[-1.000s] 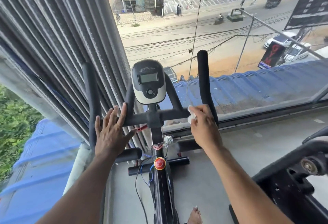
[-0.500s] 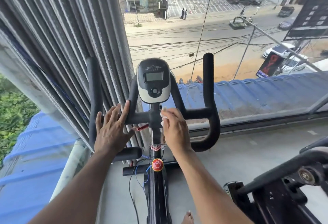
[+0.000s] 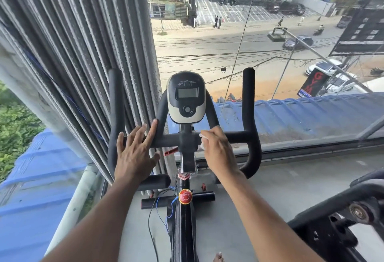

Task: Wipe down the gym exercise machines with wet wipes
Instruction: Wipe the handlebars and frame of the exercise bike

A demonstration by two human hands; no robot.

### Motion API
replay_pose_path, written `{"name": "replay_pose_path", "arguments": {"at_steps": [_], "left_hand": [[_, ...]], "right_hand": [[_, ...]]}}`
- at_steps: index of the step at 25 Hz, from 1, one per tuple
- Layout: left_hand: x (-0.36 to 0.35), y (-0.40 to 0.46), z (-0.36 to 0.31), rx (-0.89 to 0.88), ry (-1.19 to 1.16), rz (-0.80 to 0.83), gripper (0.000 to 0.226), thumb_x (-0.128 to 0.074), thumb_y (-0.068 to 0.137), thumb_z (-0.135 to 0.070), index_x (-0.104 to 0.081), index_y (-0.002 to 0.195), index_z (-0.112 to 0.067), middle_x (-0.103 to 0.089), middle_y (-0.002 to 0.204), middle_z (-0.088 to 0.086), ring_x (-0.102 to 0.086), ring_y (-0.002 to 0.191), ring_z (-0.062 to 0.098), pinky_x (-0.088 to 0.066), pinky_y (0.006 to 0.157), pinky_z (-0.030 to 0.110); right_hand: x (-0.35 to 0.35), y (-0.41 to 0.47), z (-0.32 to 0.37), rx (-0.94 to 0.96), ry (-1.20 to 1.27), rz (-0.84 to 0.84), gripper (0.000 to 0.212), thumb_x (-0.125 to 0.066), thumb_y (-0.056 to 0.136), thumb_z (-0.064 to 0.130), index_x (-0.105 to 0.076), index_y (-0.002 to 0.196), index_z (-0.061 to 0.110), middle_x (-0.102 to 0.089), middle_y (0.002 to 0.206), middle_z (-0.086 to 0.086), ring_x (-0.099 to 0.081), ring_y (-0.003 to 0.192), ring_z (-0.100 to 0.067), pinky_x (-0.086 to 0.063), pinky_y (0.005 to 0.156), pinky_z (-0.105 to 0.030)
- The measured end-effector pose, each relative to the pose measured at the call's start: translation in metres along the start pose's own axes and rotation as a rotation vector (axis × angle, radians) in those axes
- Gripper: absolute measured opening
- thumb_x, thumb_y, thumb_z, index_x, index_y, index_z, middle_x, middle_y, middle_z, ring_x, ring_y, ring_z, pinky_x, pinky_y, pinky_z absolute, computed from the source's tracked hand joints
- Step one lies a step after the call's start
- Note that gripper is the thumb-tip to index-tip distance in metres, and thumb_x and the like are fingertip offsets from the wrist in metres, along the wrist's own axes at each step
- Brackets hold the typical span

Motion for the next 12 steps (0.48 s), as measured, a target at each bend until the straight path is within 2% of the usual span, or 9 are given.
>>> {"name": "replay_pose_path", "arguments": {"at_steps": [3, 7, 9, 12], "left_hand": [[-0.001, 0.000, 0.001, -0.009, 0.009, -0.007, 0.117, -0.074, 0.088, -0.050, 0.016, 0.162, -0.046, -0.035, 0.165, -0.002, -0.023, 0.157, 0.022, -0.003, 0.129, 0.056], [-0.001, 0.000, 0.001, -0.012, 0.015, -0.010, 0.117, -0.075, 0.087, -0.051, 0.015, 0.162, -0.045, -0.037, 0.163, -0.002, -0.025, 0.156, 0.023, -0.005, 0.129, 0.057], [-0.001, -0.001, 0.002, -0.010, 0.015, -0.015, 0.117, -0.075, 0.087, -0.050, 0.015, 0.162, -0.045, -0.038, 0.162, -0.002, -0.026, 0.155, 0.023, -0.005, 0.129, 0.056], [0.000, 0.001, -0.001, -0.011, 0.016, -0.020, 0.116, -0.073, 0.088, -0.051, 0.017, 0.162, -0.046, -0.038, 0.163, -0.003, -0.024, 0.156, 0.022, -0.004, 0.129, 0.056]], "right_hand": [[0.012, -0.005, -0.017, -0.009, -0.059, -0.021, 0.031, -0.064, 0.092, -0.006, -0.070, 0.121, 0.003, -0.057, 0.100, -0.007, -0.061, 0.082, -0.022, -0.055, 0.082, -0.024], [-0.011, 0.005, 0.018, 0.013, -0.014, -0.057, 0.020, -0.062, 0.093, -0.006, -0.071, 0.110, -0.001, -0.059, 0.099, -0.011, -0.062, 0.081, -0.023, -0.059, 0.082, -0.032], [-0.016, 0.004, 0.026, 0.021, 0.019, -0.028, 0.024, -0.061, 0.095, -0.004, -0.070, 0.117, -0.001, -0.061, 0.102, -0.011, -0.064, 0.085, -0.024, -0.058, 0.087, -0.030], [0.005, -0.005, -0.001, -0.031, 0.056, -0.032, 0.032, -0.066, 0.094, 0.002, -0.068, 0.126, 0.006, -0.063, 0.104, -0.009, -0.065, 0.087, -0.020, -0.056, 0.087, -0.025]]}}
Point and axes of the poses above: each hand's wrist, its own y-axis towards the middle knuckle, its own x-axis out of the back of the hand, z = x × y, the point moved 3 cm from there along y, towards the middle knuckle
